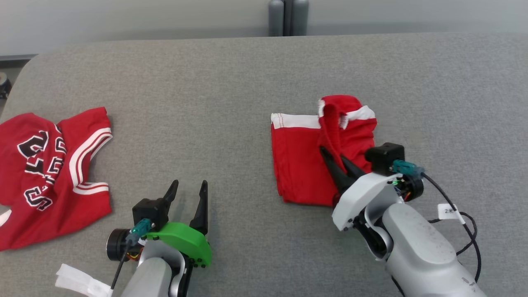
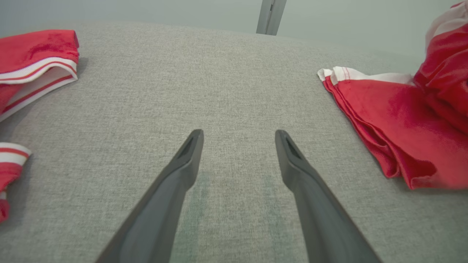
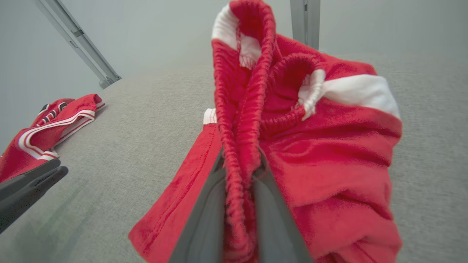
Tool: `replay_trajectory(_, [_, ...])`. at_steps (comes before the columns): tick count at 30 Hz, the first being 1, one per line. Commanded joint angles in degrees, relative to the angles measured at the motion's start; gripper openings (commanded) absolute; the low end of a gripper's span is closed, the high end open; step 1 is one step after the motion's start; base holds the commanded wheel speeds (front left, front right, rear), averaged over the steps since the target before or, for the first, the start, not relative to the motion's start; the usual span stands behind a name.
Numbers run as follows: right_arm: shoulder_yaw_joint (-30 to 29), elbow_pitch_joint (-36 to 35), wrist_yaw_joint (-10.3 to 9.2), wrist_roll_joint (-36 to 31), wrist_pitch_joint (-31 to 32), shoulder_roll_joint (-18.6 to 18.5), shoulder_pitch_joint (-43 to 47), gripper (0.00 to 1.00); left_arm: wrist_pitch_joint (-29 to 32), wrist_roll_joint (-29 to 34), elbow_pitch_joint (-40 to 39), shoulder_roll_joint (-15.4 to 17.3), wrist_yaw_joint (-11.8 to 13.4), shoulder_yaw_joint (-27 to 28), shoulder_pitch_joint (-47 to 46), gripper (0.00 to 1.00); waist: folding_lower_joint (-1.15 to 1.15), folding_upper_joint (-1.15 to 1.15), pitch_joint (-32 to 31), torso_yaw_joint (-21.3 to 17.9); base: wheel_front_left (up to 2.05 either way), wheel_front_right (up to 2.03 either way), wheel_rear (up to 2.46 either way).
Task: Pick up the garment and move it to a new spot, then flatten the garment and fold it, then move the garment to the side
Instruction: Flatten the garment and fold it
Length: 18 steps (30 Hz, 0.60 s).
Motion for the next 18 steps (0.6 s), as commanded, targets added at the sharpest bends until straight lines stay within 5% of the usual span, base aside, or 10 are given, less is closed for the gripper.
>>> replay_trajectory(1, [1.49,-0.21,-0.03,0.32,0.13,-0.31,-0.52,0.00,-0.02,-0.41,0.04,0.22,0.32,-0.16,0.92,1.00,0.00,0.00,-0.22,1.03,0.00,0.00,0.00])
replay_trajectory(3, [4.19,-0.23,-0.02,1.05,0.02,-0.24,-0.67,0.09,-0.02,-0.35,0.17,0.23,0.45,-0.22,1.19,1.00,0.00,0.00,-0.29,1.74,0.00,0.00,0.00])
replay_trajectory(4, [5.61,-0.15,-0.02,1.81,-0.37,-0.23,-0.67,0.38,-0.02,-0.33,0.19,0.23,0.44,-0.19,1.32,1.00,0.00,0.00,-0.34,2.04,0.00,0.00,0.00])
replay_trajectory(5, [6.68,-0.12,-0.02,2.19,-0.61,-0.21,-0.69,1.00,-0.02,-0.29,0.24,0.23,0.46,-0.16,1.41,1.00,0.00,0.00,-0.38,2.27,0.00,0.00,0.00])
replay_trajectory(12, [8.91,2.08,-0.02,1.77,-4.65,-0.30,-1.08,1.00,-0.02,1.51,-0.68,0.22,1.21,1.09,2.36,1.00,0.00,0.00,-0.97,1.97,0.00,0.00,0.00])
replay_trajectory(18, [-2.29,1.39,-0.03,-6.52,-5.96,-0.75,0.95,1.00,-0.02,5.26,-3.74,0.22,1.53,3.41,4.03,1.00,0.00,0.00,-1.99,-0.25,0.00,0.00,0.00])
